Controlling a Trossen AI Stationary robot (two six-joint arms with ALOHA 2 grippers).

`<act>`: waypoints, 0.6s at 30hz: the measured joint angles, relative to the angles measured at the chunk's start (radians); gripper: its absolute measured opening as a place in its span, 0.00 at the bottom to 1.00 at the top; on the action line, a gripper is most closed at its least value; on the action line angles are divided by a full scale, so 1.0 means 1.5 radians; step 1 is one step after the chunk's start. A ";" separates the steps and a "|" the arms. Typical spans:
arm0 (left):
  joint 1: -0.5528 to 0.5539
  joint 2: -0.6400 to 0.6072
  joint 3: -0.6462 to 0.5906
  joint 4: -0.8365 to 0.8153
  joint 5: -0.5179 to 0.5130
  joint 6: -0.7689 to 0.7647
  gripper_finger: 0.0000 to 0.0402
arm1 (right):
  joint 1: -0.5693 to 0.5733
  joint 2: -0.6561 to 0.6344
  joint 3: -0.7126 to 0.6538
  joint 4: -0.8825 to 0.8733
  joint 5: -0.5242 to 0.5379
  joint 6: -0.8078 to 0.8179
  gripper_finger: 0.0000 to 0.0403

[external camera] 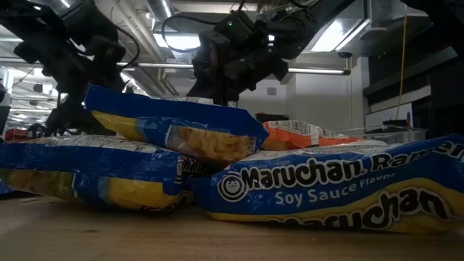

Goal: Sort Maruchan noodles
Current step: Put the orange noodle pack into the black bin

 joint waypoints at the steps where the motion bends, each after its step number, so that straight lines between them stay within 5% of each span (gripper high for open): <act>1: 0.002 0.000 0.000 -0.009 -0.013 0.011 0.69 | 0.000 0.000 0.000 0.001 -0.007 0.000 0.00; 5: 0.015 0.002 0.000 0.013 -0.026 0.083 0.68 | 0.000 0.000 0.000 0.025 -0.048 0.002 0.00; 11: 0.022 0.010 0.000 0.146 0.050 0.195 0.69 | 0.000 0.000 0.000 0.041 -0.081 0.002 0.00; 18: 0.021 0.019 0.000 0.156 0.088 0.322 0.69 | 0.000 0.000 0.000 0.043 -0.098 0.001 0.00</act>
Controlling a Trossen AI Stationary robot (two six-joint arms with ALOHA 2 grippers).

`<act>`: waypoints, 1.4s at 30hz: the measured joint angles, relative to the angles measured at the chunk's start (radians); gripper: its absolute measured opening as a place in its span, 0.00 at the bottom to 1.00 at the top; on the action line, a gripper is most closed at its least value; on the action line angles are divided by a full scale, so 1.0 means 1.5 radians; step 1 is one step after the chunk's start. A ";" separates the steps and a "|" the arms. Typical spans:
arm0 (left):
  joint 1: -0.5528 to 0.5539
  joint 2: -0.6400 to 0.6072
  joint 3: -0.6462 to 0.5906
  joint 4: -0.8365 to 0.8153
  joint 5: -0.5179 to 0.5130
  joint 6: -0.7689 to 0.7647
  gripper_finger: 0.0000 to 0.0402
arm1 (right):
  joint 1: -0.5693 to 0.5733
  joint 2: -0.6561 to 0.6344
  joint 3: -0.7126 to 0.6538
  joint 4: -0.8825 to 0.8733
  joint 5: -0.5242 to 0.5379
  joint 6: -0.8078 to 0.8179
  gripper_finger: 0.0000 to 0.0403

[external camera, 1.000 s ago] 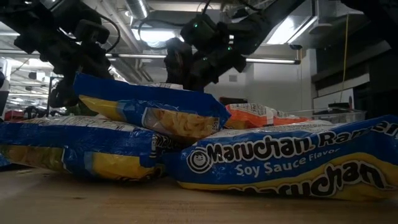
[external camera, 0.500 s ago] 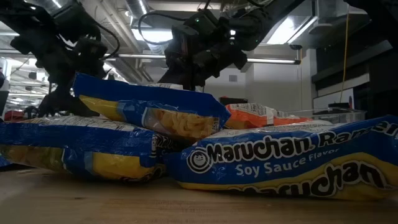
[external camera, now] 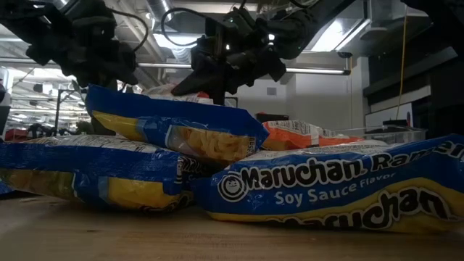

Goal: Sort Maruchan noodles
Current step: Put the orange noodle pack into the black bin

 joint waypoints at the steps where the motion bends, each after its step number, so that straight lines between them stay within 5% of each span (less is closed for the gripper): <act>1: 0.000 0.006 0.000 0.001 0.008 0.009 0.69 | 0.000 0.000 0.000 0.000 -0.002 -0.001 0.00; 17: 0.000 0.141 0.000 0.140 0.122 0.155 0.69 | 0.005 0.000 0.001 0.032 -0.042 -0.036 0.00; 25: -0.018 0.251 0.000 0.295 0.184 0.130 0.68 | 0.005 0.000 0.001 0.033 -0.029 -0.043 0.00; 31: -0.053 0.317 0.000 0.335 0.232 0.101 0.60 | 0.005 0.000 0.001 0.034 -0.014 -0.045 0.00; 42: -0.074 0.337 0.000 0.384 0.187 0.070 0.42 | 0.004 0.000 0.001 0.034 0.001 -0.046 0.00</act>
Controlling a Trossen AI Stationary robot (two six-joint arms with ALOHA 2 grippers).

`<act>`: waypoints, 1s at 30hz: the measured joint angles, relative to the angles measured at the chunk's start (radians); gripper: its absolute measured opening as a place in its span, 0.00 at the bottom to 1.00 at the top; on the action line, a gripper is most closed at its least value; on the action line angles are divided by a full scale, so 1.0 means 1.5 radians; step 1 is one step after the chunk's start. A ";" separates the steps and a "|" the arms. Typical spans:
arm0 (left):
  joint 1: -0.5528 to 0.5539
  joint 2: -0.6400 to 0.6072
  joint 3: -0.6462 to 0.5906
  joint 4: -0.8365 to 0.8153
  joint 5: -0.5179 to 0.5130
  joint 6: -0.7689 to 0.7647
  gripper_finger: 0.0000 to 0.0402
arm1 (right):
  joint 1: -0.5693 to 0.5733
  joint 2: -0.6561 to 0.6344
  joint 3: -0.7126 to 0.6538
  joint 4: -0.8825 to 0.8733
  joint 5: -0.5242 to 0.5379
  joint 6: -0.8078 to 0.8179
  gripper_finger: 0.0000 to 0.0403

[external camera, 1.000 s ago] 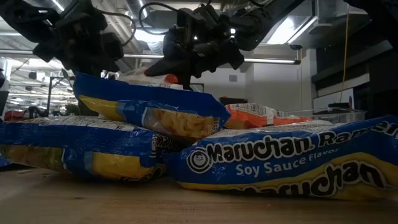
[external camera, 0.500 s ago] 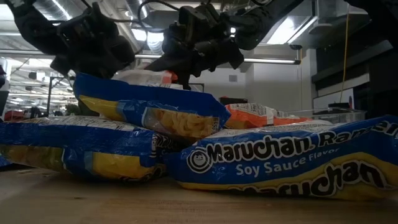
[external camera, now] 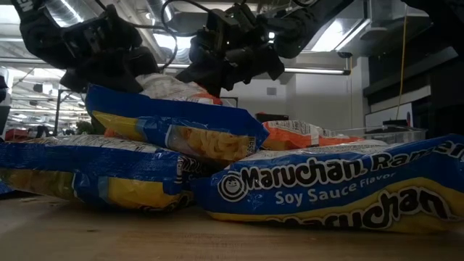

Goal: Sort Maruchan noodles
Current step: Put the orange noodle pack into the black bin

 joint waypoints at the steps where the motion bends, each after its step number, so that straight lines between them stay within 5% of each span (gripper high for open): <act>1: 0.000 0.000 0.000 0.002 -0.002 -0.004 0.40 | 0.000 0.000 0.000 0.000 0.001 0.000 0.00; 7: 0.000 0.000 0.000 0.004 -0.007 -0.038 0.34 | -0.009 0.000 0.000 -0.001 -0.021 0.012 0.07; 19: 0.005 0.000 0.000 0.038 -0.080 -0.162 0.32 | -0.086 -0.075 0.082 -0.124 -0.161 0.069 0.48; 24: 0.030 0.000 0.011 0.100 -0.115 -0.234 0.32 | -0.113 -0.157 0.130 -0.200 -0.175 0.053 0.49; 30: 0.071 -0.001 0.120 0.079 -0.130 -0.233 0.30 | -0.121 -0.257 0.179 -0.300 -0.115 0.011 0.46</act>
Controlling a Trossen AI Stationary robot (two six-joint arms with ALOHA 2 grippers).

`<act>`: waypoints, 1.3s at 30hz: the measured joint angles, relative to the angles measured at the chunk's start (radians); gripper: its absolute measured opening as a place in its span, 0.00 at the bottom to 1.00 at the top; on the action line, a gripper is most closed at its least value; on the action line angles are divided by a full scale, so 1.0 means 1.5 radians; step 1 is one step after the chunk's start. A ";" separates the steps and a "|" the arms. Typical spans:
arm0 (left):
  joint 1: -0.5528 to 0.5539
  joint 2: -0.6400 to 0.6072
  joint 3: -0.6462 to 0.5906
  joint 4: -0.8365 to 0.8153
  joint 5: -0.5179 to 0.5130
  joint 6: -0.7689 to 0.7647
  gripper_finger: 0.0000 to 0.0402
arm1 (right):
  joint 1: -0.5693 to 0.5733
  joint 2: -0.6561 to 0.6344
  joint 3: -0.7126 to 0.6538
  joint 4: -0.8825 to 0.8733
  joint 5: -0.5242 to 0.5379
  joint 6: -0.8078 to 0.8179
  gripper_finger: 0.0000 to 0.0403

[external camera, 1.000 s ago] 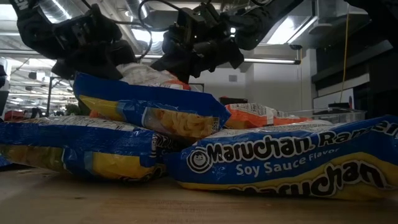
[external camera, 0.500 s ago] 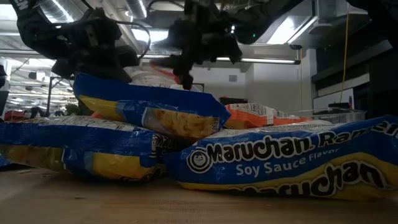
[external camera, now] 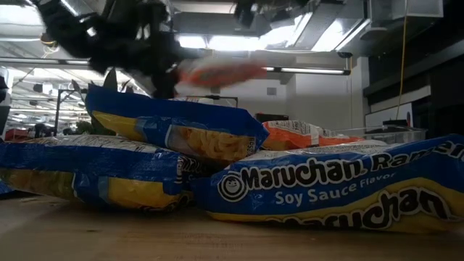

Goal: Sort Maruchan noodles
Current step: Put the orange noodle pack into the black bin

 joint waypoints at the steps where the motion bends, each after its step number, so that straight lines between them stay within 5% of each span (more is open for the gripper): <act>1: 0.010 0.000 0.029 -0.031 -0.002 0.018 0.29 | 0.001 -0.017 0.007 -0.016 0.013 -0.010 0.45; 8: 0.097 0.033 0.257 -0.340 -0.084 0.246 0.28 | 0.037 -0.110 0.016 -0.081 0.148 -0.058 0.45; 18: 0.230 0.268 0.513 -0.501 0.056 0.364 0.27 | 0.094 -0.136 0.016 -0.149 0.235 -0.076 0.45; 23: 0.263 0.384 0.633 -0.611 0.056 0.452 0.27 | 0.115 -0.136 0.016 -0.178 0.274 -0.075 0.45; 29: 0.283 0.490 0.716 -0.680 0.058 0.494 0.27 | 0.125 -0.135 0.016 -0.178 0.285 -0.071 0.45; 39: 0.271 0.540 0.724 -0.735 0.021 0.566 0.31 | 0.131 -0.135 0.016 -0.187 0.302 -0.061 0.45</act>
